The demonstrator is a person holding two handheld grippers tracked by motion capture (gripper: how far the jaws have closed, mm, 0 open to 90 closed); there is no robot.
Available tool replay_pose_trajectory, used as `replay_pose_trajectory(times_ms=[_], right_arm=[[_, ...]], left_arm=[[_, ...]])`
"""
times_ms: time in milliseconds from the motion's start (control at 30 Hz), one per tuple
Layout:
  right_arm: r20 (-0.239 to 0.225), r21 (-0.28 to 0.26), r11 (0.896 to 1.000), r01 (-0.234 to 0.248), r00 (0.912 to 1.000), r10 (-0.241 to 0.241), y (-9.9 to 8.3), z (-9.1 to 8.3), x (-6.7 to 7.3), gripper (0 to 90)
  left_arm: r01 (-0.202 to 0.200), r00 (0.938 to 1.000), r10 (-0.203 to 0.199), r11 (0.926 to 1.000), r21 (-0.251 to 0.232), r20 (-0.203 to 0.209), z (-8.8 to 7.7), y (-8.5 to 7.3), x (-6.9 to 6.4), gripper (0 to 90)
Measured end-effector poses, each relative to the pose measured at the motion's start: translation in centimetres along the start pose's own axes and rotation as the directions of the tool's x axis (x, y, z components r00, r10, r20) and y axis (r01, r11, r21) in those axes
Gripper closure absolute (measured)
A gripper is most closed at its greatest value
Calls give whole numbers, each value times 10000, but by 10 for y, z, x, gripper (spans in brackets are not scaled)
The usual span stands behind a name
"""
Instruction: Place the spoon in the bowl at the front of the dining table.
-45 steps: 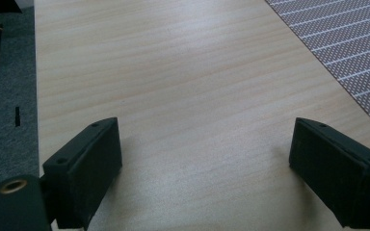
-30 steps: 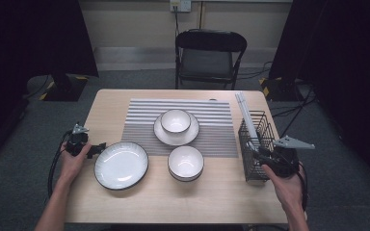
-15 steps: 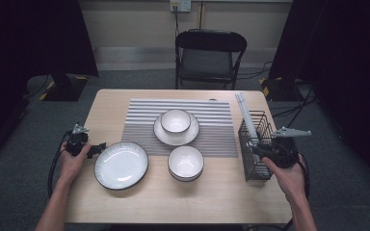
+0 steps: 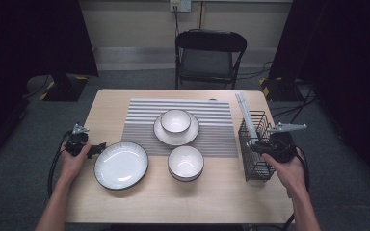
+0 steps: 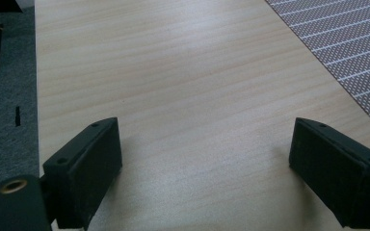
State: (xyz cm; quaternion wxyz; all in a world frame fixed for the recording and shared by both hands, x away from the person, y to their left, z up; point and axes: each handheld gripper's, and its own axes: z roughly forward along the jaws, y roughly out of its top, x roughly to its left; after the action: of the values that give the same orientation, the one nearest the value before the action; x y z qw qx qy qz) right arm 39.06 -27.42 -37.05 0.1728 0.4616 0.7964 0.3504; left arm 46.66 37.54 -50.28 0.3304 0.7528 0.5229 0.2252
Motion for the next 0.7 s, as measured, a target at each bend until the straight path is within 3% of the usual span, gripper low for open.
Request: replay_pose_trajectory(times_ms=[167,233,433,533,700], right_arm=[[-214,170,9999,-20,9998,24,7,1,-6,736],[127,541,9984,179,9997,-186,7,7,-6,740],[208,266,9996,103,9997,-108,2,13,-8,730],[538,533,9984,205,9983,-234,1,13,-9,787],[603,498,9984,273,9977,-303,1,14,-9,780]], left_arm=[[3,10000,-3,10000,-1,0,0,0,0,109],[-1,10000,1,10000,1,-2,0,0,0,109],[-3,10000,3,10000,-3,9,0,0,0,109],[-12,10000,12,10000,2,9,0,0,0,109],[-11,10000,11,10000,2,-1,0,0,0,109]])
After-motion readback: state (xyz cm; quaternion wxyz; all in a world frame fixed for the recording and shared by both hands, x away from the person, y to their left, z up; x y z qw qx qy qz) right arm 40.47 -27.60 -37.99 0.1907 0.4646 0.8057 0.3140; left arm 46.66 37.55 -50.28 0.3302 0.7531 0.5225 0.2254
